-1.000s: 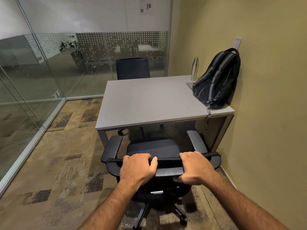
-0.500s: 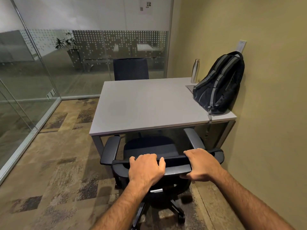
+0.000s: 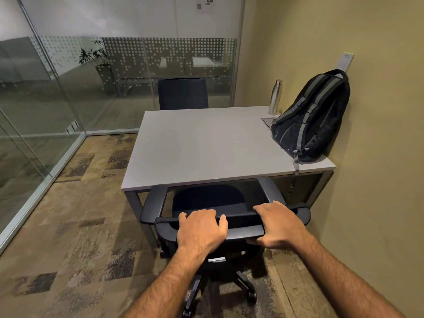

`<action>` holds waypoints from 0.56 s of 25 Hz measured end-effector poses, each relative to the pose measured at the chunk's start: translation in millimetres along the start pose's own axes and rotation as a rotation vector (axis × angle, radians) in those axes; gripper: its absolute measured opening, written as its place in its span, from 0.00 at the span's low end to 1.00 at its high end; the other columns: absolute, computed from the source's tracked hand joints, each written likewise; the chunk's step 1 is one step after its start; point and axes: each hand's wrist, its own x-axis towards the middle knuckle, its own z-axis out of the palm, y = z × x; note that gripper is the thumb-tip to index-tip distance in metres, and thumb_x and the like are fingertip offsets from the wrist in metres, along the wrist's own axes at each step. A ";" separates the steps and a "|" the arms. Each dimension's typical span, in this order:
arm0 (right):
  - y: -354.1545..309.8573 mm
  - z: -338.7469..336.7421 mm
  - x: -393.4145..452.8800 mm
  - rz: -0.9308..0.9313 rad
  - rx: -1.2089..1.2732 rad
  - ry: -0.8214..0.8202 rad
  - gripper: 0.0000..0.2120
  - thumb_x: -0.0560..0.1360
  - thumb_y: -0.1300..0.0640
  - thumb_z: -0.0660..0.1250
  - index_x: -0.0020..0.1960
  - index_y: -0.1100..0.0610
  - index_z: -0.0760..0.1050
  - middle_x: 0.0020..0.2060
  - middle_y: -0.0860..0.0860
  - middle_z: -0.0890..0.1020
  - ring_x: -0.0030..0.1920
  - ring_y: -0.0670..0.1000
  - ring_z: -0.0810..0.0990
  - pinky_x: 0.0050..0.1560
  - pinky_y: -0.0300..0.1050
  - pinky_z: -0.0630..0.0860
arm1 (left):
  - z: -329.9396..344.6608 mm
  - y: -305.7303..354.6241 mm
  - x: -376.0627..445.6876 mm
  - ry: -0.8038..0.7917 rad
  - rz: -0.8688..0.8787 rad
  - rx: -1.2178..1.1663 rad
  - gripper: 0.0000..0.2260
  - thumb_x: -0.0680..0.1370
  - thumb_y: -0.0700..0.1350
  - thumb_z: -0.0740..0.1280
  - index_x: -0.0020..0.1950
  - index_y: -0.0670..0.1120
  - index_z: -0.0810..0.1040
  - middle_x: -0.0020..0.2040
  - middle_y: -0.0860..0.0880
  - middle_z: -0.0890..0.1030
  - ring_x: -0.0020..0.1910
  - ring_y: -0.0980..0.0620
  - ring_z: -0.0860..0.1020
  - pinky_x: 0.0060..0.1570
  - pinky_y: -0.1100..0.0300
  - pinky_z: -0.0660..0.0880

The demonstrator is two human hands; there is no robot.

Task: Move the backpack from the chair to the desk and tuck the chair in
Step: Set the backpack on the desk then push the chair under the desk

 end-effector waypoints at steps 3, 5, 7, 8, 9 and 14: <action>9.7 -0.2 3.2 -0.004 0.009 -0.007 0.40 0.63 0.25 0.61 0.64 0.52 0.74 0.58 0.47 0.81 0.59 0.50 0.78 0.71 0.51 0.67 | 1.7 6.2 3.2 -0.024 -0.003 0.019 0.21 0.77 0.61 0.49 0.41 0.50 0.75 0.39 0.53 0.80 0.42 0.50 0.78 0.64 0.39 0.67; 13.2 0.7 5.3 -0.009 0.019 -0.005 0.41 0.64 0.27 0.62 0.67 0.53 0.73 0.60 0.47 0.81 0.62 0.49 0.77 0.74 0.50 0.64 | 2.3 7.3 5.4 -0.031 -0.002 0.036 0.22 0.77 0.61 0.50 0.43 0.49 0.76 0.40 0.52 0.81 0.43 0.49 0.79 0.64 0.39 0.67; 14.1 2.4 7.8 -0.009 0.027 -0.008 0.45 0.64 0.27 0.64 0.72 0.54 0.69 0.65 0.48 0.79 0.67 0.49 0.74 0.78 0.50 0.59 | 1.0 6.3 6.9 -0.047 0.003 0.045 0.22 0.78 0.61 0.50 0.46 0.49 0.77 0.42 0.52 0.82 0.45 0.49 0.79 0.65 0.39 0.66; 14.5 3.7 8.1 -0.008 0.030 -0.011 0.47 0.64 0.26 0.64 0.74 0.54 0.68 0.67 0.48 0.78 0.69 0.49 0.73 0.78 0.50 0.57 | 0.4 6.4 6.9 -0.058 0.008 0.049 0.22 0.78 0.62 0.50 0.47 0.49 0.77 0.43 0.52 0.82 0.46 0.49 0.79 0.66 0.39 0.66; 15.6 3.9 8.0 -0.008 0.034 -0.015 0.47 0.64 0.26 0.64 0.75 0.54 0.66 0.68 0.48 0.77 0.70 0.49 0.72 0.79 0.50 0.56 | 0.4 7.2 6.9 -0.068 0.012 0.054 0.22 0.78 0.62 0.50 0.48 0.49 0.77 0.44 0.52 0.82 0.47 0.50 0.79 0.67 0.39 0.65; 20.6 1.8 7.7 -0.019 0.036 -0.036 0.50 0.64 0.25 0.64 0.77 0.54 0.63 0.72 0.48 0.73 0.73 0.48 0.68 0.80 0.50 0.51 | 0.6 11.9 9.8 -0.130 0.025 0.063 0.25 0.77 0.67 0.49 0.51 0.51 0.77 0.48 0.55 0.82 0.51 0.51 0.79 0.67 0.40 0.65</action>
